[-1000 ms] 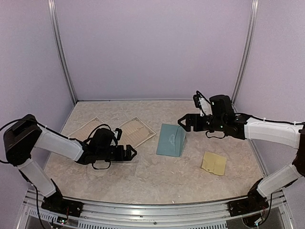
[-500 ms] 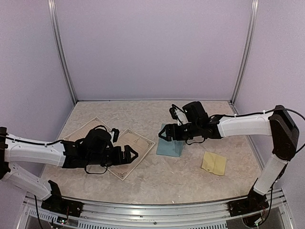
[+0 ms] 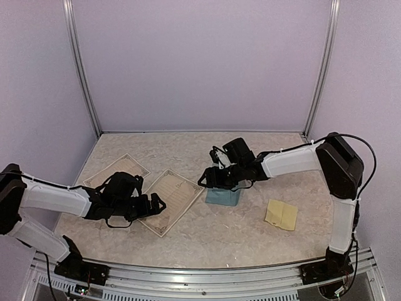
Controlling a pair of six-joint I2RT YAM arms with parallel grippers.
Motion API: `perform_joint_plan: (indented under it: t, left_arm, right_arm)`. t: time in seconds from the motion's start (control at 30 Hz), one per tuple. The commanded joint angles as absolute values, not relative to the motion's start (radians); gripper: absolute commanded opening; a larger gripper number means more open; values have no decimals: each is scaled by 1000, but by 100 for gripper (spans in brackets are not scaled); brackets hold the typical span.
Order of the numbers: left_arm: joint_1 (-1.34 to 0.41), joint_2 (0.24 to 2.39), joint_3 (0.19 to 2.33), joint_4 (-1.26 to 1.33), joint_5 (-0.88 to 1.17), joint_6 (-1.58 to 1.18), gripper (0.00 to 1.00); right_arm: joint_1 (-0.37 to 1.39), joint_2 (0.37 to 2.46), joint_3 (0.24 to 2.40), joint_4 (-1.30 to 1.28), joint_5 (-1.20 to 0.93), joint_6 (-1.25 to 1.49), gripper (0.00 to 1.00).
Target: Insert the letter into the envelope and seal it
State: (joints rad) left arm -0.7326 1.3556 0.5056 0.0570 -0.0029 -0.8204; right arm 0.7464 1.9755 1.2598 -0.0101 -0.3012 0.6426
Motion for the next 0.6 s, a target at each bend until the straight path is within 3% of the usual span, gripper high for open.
perform_joint_plan:
  t: [0.0, 0.57]
  left_arm:
    - [-723, 1399, 458, 140, 46, -808, 99]
    - [-723, 1406, 405, 151, 44, -831, 99]
  right_arm:
    - [730, 2028, 1291, -2, -352, 682, 65]
    - [721, 2163, 1375, 46, -412, 713, 58]
